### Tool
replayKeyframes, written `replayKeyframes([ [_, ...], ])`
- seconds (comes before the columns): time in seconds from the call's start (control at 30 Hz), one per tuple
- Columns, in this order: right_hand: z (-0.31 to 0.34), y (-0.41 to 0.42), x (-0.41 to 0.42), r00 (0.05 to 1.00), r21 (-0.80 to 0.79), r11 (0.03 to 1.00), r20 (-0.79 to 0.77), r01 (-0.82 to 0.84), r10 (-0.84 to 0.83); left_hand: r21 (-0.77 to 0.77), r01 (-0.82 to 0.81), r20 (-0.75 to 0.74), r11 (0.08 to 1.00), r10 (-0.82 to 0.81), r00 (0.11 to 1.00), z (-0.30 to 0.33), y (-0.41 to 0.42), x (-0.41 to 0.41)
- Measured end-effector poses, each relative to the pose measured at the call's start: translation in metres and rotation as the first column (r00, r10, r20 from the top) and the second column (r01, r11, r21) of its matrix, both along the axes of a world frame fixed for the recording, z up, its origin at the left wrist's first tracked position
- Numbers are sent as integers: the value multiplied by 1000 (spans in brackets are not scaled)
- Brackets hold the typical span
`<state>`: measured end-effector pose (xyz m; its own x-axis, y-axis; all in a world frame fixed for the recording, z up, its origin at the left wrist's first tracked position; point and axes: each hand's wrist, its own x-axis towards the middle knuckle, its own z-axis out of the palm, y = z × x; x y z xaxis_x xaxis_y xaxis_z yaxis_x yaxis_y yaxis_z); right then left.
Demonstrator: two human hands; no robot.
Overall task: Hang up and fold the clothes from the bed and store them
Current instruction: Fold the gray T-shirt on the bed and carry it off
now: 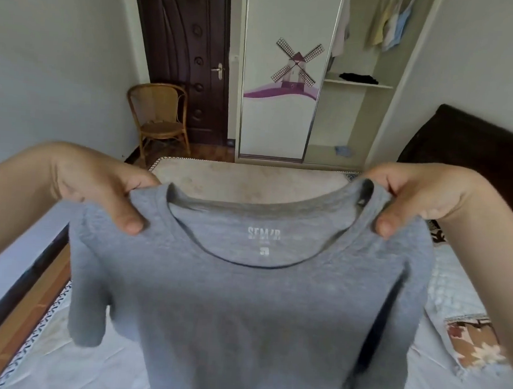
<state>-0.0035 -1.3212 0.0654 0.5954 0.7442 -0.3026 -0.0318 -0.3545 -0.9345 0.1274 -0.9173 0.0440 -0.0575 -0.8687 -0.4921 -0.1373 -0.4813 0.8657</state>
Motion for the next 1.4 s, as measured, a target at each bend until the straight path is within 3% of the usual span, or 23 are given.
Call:
replayKeyframes([
  [0.07,-12,-4,17,999,-13,1000,-43,3,-4,26,-4,25,1000,4,1000,-15,0,14],
  [0.17,-43,-4,69,987,-83,993,-132,83,-93,112,-171,114,979,158,981,-45,-9,48],
  [0.33,-155,-4,218,942,-449,849,-45,279,-333,220,-486,447,846,355,821,-157,-50,156],
  [0.4,-220,-4,281,881,-535,716,128,447,-455,194,-611,664,767,356,657,-220,-61,210],
  [0.47,-281,-7,329,765,-559,527,404,640,-501,136,-719,928,682,167,334,-280,-71,248],
  [0.5,-308,-5,343,693,-533,444,513,720,-507,117,-754,980,646,49,194,-307,-75,259],
  [0.53,-332,0,351,644,-505,401,565,764,-516,124,-784,990,608,-23,139,-332,-78,265],
  [0.6,-380,13,354,649,-489,427,579,761,-494,160,-803,986,575,-51,160,-382,-87,265],
  [0.7,-445,34,336,755,-572,505,576,646,-313,214,-742,976,636,-101,194,-450,-100,244],
  [0.87,-556,59,278,836,-703,500,542,506,-85,209,-664,967,718,-52,248,-555,-108,167],
  [1.07,-661,75,196,946,-803,541,322,251,39,333,-540,864,773,-21,503,-656,-113,70],
  [1.17,-701,76,157,961,-828,539,251,153,114,370,-482,822,794,-38,568,-692,-111,31],
  [1.27,-737,74,120,951,-860,502,226,93,210,275,-455,860,847,-6,510,-718,-108,2],
  [1.33,-758,72,100,890,-815,519,410,257,202,176,-459,903,871,42,427,-735,-104,-9],
  [1.4,-775,71,90,718,-700,545,655,461,235,89,-476,948,875,72,310,-747,-101,-13],
])
